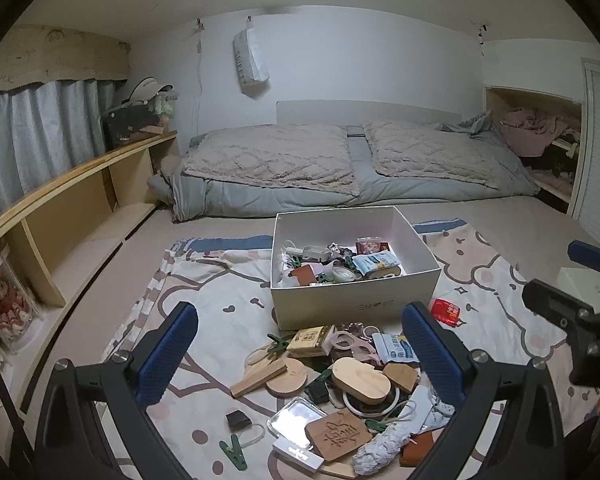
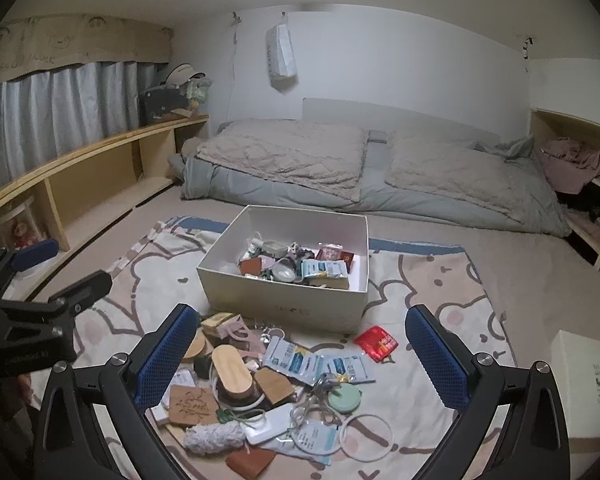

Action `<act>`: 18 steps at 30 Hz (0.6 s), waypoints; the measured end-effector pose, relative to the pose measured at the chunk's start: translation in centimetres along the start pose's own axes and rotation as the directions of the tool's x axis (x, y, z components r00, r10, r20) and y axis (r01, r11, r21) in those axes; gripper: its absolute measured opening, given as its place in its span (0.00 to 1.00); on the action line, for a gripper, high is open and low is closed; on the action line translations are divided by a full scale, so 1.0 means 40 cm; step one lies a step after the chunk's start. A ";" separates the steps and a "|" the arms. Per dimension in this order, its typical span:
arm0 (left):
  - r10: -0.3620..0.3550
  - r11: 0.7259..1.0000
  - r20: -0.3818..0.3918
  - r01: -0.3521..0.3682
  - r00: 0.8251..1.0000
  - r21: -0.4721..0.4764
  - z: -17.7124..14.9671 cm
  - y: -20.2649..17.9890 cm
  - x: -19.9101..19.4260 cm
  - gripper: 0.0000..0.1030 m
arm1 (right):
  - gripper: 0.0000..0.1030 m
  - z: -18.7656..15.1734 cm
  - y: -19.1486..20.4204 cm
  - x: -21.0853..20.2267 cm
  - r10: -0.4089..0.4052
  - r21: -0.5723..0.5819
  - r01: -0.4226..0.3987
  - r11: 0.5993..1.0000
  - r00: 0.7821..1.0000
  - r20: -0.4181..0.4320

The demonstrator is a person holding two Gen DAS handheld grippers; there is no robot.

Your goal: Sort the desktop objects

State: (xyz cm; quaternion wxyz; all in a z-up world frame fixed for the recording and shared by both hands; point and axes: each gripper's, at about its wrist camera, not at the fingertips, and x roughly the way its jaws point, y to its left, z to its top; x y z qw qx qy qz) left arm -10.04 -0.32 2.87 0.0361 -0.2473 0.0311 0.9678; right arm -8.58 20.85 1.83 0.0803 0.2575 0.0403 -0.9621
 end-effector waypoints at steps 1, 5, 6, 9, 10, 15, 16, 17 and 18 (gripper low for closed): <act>-0.001 1.000 -0.002 0.001 1.000 -0.001 0.000 0.001 0.000 1.00 | 1.00 -0.001 0.003 -0.002 -0.003 -0.005 0.003 1.000 1.000 0.001; -0.005 1.000 0.000 0.005 1.000 0.004 0.000 -0.003 -0.002 1.00 | 1.00 -0.009 0.002 0.000 -0.005 0.010 0.005 1.000 1.000 -0.018; -0.007 1.000 0.002 0.007 1.000 0.006 0.000 -0.004 -0.004 1.00 | 1.00 -0.010 -0.002 0.000 -0.006 0.020 0.006 1.000 1.000 -0.022; -0.017 1.000 0.009 0.017 1.000 0.012 -0.001 -0.008 -0.009 1.00 | 1.00 -0.010 -0.013 -0.001 -0.015 0.039 0.016 0.999 1.000 -0.020; -0.020 1.000 0.011 0.020 1.000 0.013 -0.001 -0.008 -0.010 1.00 | 1.00 -0.011 -0.018 0.000 -0.019 0.044 0.020 0.999 1.000 -0.022; -0.029 0.999 0.018 0.028 0.999 0.017 0.000 -0.011 -0.014 1.00 | 1.00 -0.013 -0.024 0.005 -0.030 0.051 0.032 0.998 0.999 -0.034; -0.029 0.999 0.018 0.029 0.999 0.017 -0.001 -0.012 -0.016 1.00 | 1.00 -0.014 -0.023 0.004 -0.032 0.050 0.034 0.998 0.999 -0.034; -0.028 0.999 0.018 0.028 0.999 0.018 -0.001 -0.013 -0.016 1.00 | 1.00 -0.015 -0.022 0.005 -0.034 0.048 0.036 0.998 0.999 -0.035; -0.028 0.999 0.018 0.028 0.999 0.018 -0.001 -0.012 -0.016 1.00 | 1.00 -0.016 -0.021 0.004 -0.034 0.046 0.036 0.998 0.999 -0.035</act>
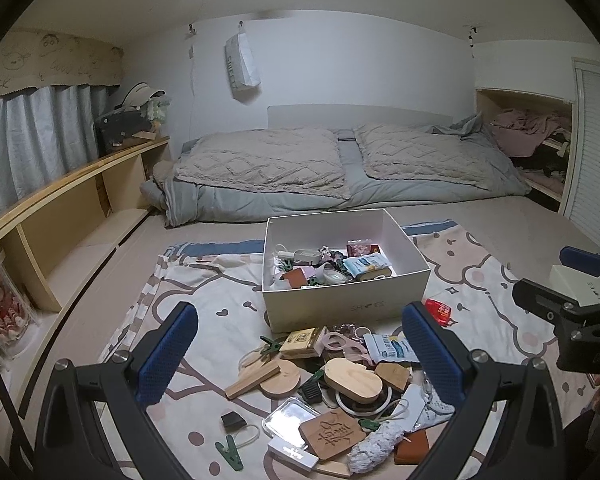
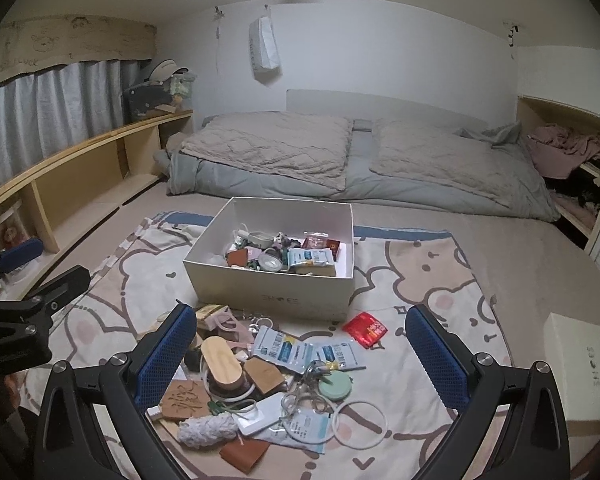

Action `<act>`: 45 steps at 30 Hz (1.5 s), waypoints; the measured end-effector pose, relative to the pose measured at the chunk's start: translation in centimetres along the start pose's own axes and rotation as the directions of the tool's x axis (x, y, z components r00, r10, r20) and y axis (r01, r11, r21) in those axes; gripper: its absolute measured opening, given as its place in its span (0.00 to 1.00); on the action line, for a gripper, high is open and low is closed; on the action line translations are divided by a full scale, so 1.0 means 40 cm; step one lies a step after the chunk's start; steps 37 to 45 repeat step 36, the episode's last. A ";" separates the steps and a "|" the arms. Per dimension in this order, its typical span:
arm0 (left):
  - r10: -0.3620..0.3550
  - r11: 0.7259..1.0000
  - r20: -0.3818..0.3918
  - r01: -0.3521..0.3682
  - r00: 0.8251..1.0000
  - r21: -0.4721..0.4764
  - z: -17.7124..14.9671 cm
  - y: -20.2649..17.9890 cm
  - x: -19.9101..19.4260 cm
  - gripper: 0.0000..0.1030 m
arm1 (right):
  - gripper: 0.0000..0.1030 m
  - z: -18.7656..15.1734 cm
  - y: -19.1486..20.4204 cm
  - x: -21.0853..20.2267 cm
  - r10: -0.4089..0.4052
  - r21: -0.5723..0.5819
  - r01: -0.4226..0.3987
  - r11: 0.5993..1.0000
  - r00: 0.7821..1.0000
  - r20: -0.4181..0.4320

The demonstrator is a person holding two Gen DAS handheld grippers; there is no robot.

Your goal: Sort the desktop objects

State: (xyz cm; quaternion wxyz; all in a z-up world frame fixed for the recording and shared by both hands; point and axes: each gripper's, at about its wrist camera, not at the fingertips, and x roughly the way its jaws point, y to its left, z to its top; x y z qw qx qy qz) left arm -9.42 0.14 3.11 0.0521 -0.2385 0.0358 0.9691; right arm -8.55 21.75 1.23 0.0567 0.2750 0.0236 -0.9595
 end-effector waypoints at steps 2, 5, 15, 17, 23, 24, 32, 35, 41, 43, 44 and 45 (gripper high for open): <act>0.002 1.000 -0.001 -0.002 1.000 0.003 0.000 -0.001 -0.001 1.00 | 1.00 0.000 0.002 -0.001 -0.003 -0.003 0.003 1.000 1.000 0.000; 0.005 1.000 -0.004 -0.005 1.000 0.007 0.001 -0.003 -0.001 1.00 | 1.00 -0.002 0.001 0.001 -0.005 -0.007 0.005 1.000 1.000 0.000; -0.003 1.000 -0.010 0.003 1.000 0.020 -0.001 -0.010 0.001 1.00 | 1.00 -0.001 0.001 -0.001 -0.006 -0.007 0.006 1.000 1.000 0.001; -0.004 1.000 -0.009 0.004 1.000 0.023 -0.003 -0.011 0.000 1.00 | 1.00 -0.001 0.000 -0.001 -0.009 -0.008 0.009 1.000 1.000 0.001; -0.011 1.000 -0.007 0.011 1.000 0.011 -0.005 -0.001 -0.002 1.00 | 1.00 -0.001 -0.001 -0.001 -0.009 -0.009 0.009 1.000 1.000 0.001; -0.009 1.000 -0.008 0.009 1.000 0.011 -0.005 -0.001 -0.002 1.00 | 1.00 -0.001 0.000 -0.001 -0.009 -0.009 0.009 1.000 1.000 0.000; -0.008 1.000 -0.007 0.008 1.000 0.012 -0.004 0.000 -0.003 1.00 | 1.00 -0.002 0.000 -0.002 -0.009 -0.010 0.009 1.000 1.000 0.000; -0.014 1.000 -0.006 0.014 1.000 0.012 -0.002 0.000 -0.004 1.00 | 1.00 -0.002 -0.001 -0.002 -0.009 -0.011 0.009 1.000 1.000 -0.001; -0.013 1.000 -0.006 0.013 1.000 0.012 -0.001 0.000 -0.003 1.00 | 1.00 -0.002 -0.001 -0.003 -0.009 -0.011 0.009 1.000 1.000 -0.001; -0.013 1.000 -0.006 0.013 1.000 0.012 -0.001 0.000 -0.003 1.00 | 1.00 -0.002 -0.001 -0.003 -0.009 -0.011 0.009 1.000 1.000 -0.001; -0.013 1.000 -0.006 0.013 1.000 0.012 -0.001 0.000 -0.003 1.00 | 1.00 -0.002 -0.001 -0.003 -0.009 -0.011 0.009 1.000 1.000 -0.001; -0.013 1.000 -0.006 0.013 1.000 0.012 -0.001 0.000 -0.003 1.00 | 1.00 -0.002 -0.001 -0.003 -0.009 -0.011 0.009 1.000 1.000 -0.001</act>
